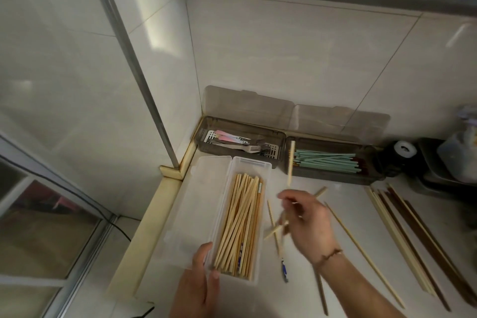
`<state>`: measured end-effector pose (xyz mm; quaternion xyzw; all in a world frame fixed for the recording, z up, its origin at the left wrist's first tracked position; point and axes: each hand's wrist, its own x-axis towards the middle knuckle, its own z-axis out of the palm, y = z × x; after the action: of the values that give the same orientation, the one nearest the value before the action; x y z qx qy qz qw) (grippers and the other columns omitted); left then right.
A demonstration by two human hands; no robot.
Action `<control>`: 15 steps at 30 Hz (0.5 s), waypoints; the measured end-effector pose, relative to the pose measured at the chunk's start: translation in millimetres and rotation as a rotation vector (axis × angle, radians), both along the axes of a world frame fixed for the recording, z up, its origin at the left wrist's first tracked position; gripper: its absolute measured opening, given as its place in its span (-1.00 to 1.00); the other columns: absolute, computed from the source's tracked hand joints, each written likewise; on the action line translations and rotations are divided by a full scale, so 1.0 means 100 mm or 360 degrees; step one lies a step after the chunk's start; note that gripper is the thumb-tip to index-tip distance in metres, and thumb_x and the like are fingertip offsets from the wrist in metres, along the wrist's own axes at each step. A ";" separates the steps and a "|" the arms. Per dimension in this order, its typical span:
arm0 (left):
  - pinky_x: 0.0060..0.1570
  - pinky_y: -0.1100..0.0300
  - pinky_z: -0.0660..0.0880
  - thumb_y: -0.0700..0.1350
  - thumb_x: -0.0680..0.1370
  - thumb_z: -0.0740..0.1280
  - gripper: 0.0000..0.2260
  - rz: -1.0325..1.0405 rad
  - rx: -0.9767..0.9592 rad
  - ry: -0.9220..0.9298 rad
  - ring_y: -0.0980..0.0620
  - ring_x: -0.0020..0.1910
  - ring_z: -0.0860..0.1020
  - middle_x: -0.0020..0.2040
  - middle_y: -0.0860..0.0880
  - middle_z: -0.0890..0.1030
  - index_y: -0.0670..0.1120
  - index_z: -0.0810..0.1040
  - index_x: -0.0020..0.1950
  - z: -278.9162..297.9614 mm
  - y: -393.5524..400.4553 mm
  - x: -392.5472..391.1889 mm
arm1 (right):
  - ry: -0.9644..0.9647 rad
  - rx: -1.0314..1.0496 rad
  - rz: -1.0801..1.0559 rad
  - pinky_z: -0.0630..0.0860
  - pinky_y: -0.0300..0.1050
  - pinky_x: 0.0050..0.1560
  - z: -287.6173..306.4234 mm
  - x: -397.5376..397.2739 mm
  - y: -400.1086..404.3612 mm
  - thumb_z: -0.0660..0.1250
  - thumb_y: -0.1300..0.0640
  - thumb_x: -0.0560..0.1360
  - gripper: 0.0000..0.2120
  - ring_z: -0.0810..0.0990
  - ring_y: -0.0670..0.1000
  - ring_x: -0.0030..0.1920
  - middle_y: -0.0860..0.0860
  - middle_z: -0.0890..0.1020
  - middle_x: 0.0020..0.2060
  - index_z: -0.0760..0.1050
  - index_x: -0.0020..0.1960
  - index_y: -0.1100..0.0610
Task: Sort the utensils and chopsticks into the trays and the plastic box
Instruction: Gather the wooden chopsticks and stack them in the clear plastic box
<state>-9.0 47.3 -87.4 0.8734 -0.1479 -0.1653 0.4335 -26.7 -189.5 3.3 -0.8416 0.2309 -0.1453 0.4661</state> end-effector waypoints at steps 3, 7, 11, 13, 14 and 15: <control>-0.15 0.48 0.30 0.41 0.36 -0.06 -0.47 0.0008 0.0006 0.0023 0.35 -0.07 0.39 0.06 0.15 0.42 0.29 0.09 0.29 0.06 0.00 -0.02 | 0.0007 -0.0142 0.0312 0.57 -0.32 -0.12 -0.01 0.23 0.35 0.28 0.15 0.55 -0.81 0.61 -0.18 -0.18 -0.16 0.61 -0.10 0.55 0.02 -0.13; 0.02 0.27 0.32 0.49 0.30 -0.04 -0.23 0.0041 -0.0039 0.0110 0.03 0.15 0.51 0.18 -0.09 0.52 0.10 0.15 0.39 0.25 -0.05 -0.03 | 0.0253 -0.0729 0.0621 0.36 -0.14 0.25 -0.20 0.43 0.52 0.20 0.00 0.56 -0.77 0.55 -0.08 0.01 -0.11 0.63 -0.06 0.55 0.15 -0.01; 0.30 0.14 0.23 -0.18 0.28 0.01 -0.31 -0.0044 0.0035 0.0366 -0.18 0.39 0.35 0.43 -0.28 0.29 -0.27 0.21 0.43 0.33 -0.07 0.06 | 0.0700 -0.1146 0.0815 -0.10 0.09 0.47 -0.35 0.49 0.49 0.08 -0.14 0.56 -0.66 0.49 0.01 0.16 -0.07 0.62 -0.02 0.47 0.20 -0.03; 0.33 0.12 0.21 0.12 0.29 0.16 -0.22 -0.0041 -0.0110 0.0370 -0.16 0.41 0.32 0.42 -0.27 0.29 -0.30 0.22 0.41 0.30 -0.11 0.09 | 0.0829 -0.1297 0.0916 -0.22 0.18 0.47 -0.37 0.51 0.47 0.04 -0.20 0.54 -0.60 0.46 0.06 0.20 -0.03 0.62 -0.01 0.45 0.21 -0.03; 0.31 0.12 0.23 0.33 0.23 0.16 -0.08 0.0030 -0.0054 0.0360 -0.11 0.39 0.33 0.38 -0.22 0.32 -0.28 0.22 0.40 0.33 -0.13 0.08 | 0.0847 -0.1322 0.0934 -0.25 0.21 0.46 -0.38 0.52 0.47 0.03 -0.22 0.54 -0.59 0.46 0.06 0.20 -0.03 0.62 -0.02 0.45 0.21 -0.03; 0.29 0.14 0.25 0.52 0.14 0.09 0.08 0.0032 -0.0088 0.0326 -0.04 0.35 0.34 0.34 -0.14 0.34 -0.23 0.22 0.41 0.30 -0.12 0.07 | 0.0833 -0.1313 0.0935 -0.26 0.22 0.46 -0.38 0.52 0.46 0.02 -0.22 0.53 -0.59 0.46 0.06 0.20 -0.03 0.63 -0.02 0.45 0.20 -0.04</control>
<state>-1.6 34.8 -56.9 0.8411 -0.0986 -0.2453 0.4718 25.6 -143.1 -34.7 -0.9908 0.0190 0.1256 0.0469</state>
